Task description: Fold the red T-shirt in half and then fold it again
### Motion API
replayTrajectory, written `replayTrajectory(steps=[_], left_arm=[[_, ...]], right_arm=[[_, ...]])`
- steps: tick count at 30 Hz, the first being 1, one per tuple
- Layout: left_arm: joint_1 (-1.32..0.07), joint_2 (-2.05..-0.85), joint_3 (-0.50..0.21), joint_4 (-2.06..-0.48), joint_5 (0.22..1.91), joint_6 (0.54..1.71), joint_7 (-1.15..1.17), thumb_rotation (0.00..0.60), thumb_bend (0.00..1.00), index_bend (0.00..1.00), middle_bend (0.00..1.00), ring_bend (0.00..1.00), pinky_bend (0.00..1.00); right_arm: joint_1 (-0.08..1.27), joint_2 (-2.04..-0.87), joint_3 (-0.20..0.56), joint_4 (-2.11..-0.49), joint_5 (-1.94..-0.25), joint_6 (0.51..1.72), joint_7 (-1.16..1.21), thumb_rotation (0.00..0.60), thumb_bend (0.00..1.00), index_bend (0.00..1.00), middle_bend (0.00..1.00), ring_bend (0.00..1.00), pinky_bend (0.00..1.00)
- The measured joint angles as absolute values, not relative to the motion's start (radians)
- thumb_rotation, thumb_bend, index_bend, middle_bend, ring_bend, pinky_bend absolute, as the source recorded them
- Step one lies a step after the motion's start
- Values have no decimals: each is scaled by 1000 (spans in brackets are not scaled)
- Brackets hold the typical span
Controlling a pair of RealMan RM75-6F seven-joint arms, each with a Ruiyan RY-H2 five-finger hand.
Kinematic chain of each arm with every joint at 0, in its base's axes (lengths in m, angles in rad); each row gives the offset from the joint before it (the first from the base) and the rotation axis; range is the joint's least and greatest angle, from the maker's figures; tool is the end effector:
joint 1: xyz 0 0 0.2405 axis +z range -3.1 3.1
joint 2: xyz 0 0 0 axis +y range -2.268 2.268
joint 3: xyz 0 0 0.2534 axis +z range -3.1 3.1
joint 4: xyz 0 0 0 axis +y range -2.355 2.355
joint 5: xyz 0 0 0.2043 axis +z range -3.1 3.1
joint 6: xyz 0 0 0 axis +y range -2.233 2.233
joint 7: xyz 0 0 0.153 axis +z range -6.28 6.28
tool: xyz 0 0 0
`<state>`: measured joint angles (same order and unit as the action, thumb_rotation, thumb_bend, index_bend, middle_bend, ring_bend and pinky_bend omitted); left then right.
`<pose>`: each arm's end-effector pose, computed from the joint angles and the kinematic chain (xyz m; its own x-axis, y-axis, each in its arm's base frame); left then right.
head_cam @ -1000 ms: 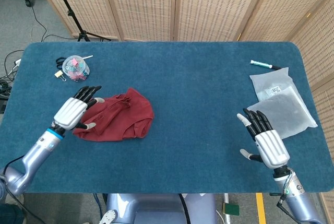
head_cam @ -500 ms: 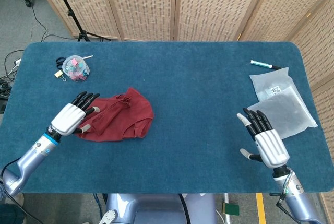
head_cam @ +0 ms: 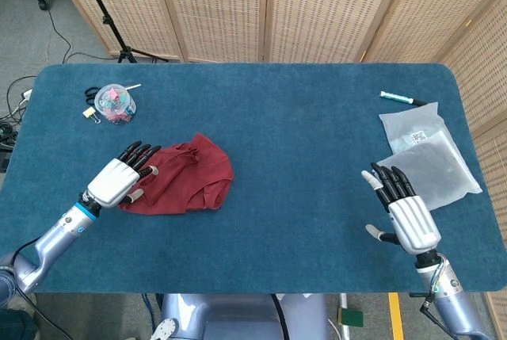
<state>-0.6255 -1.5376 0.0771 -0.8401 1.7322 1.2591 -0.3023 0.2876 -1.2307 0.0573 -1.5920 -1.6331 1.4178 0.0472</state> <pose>-0.2580 0.3439 0.0408 0.5989 0.0617 0.7985 0.6630 -0.5974 -0.4512 -0.2396 -0.2416 0.1144 0.2927 -0.0158 0.9561 -0.9045 -0.3289 0.2715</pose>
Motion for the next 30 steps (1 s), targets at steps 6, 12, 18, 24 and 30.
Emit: replayTrajectory(steps=[6,12,18,24,30], left_arm=[[-642,-1548,85,-832,1741,1240,-264,600,302,383,0,0,0],[-652,-1552,93,-835,1749,1231,-241,600,330,397,0,0,0],[-658,-1551,101,-837,1759,1235,-215,600,358,446,0,0,0],[-659,-1552,106,-837,1760,1234,-205,600,369,523,0,0,0],[-656,-1555,107,-832,1755,1237,-202,600,392,609,0,0,0]], right_arm=[[287,-1230,59,-1591,-1630,1418,48,600,0,0,0,0,0],[287,-1230,60,-1592,-1629,1417,48,600,0,0,0,0,0],[286,-1228,60,-1594,-1630,1420,51,600,0,0,0,0,0],[286,-1227,60,-1594,-1630,1421,53,600,0,0,0,0,0],[286,-1226,60,-1594,-1630,1420,53,600,0,0,0,0,0]])
